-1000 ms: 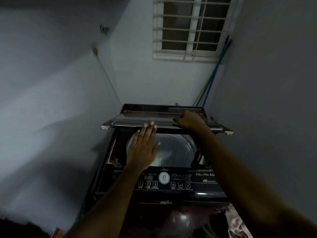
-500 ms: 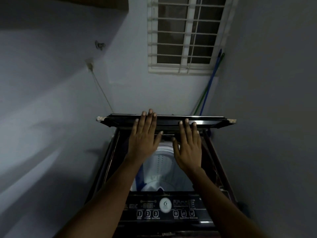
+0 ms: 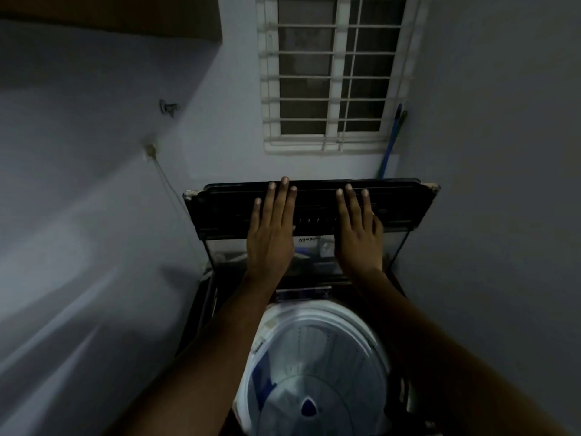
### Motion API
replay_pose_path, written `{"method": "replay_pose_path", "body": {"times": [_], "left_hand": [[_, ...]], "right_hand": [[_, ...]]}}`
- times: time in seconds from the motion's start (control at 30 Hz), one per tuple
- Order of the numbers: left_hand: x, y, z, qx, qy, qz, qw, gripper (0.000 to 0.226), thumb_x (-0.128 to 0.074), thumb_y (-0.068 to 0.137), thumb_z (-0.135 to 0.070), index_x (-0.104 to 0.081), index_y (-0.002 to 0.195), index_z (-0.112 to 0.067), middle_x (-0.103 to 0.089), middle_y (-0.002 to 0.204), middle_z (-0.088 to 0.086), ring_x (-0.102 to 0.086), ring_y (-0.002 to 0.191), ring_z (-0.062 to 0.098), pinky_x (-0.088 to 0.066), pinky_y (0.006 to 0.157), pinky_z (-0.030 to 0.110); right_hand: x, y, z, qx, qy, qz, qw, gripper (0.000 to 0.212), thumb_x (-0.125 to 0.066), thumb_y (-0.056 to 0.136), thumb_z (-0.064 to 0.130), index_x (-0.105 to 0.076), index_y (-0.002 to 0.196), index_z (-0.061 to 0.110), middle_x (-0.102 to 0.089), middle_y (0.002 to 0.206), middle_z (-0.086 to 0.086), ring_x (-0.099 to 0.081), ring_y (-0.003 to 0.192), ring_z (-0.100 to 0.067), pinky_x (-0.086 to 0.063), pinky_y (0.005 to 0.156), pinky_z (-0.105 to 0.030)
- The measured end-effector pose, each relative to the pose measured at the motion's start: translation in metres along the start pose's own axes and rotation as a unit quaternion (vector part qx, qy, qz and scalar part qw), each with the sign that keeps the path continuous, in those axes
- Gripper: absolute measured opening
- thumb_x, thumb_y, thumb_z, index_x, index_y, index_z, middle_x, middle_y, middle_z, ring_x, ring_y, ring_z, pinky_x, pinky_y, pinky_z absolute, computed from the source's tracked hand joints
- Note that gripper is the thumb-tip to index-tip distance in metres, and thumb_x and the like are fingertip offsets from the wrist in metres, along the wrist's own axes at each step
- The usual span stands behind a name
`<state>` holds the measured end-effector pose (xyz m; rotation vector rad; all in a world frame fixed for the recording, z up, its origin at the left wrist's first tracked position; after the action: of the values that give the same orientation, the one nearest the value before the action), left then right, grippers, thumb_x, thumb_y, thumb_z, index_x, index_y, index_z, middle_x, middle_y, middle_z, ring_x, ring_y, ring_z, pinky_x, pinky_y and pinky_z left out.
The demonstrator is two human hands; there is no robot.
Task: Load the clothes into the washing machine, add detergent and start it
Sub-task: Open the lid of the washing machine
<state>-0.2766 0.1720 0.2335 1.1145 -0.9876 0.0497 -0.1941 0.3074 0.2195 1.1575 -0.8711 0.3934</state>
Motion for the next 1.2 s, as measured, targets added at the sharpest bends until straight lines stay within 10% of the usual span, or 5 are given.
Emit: {"method": "replay_pose_path", "body": {"times": [1.2], "left_hand": [[-0.122,0.117,0.027,0.056,-0.066,0.176,0.981,0.104,-0.077,0.08,-0.029,-0.009,0.156,-0.01,-0.012,0.164,0.01,-0.005,0.152,0.028,-0.014,0.122,0.044]], "right_hand": [[-0.105,0.144,-0.019,0.048,0.042,0.148,0.987,0.085,-0.053,0.094,0.029,0.007,0.154,0.026,0.005,0.162,0.003,0.011,0.148,-0.021,-0.014,0.115,-0.053]]}}
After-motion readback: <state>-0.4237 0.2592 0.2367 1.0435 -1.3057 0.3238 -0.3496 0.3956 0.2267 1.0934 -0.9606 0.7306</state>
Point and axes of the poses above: each hand's wrist, its own y-axis towards the middle knuckle, its own x-axis out of the back of the hand, z = x × y, the point moved 9 cm from there along y, towards the middle knuckle
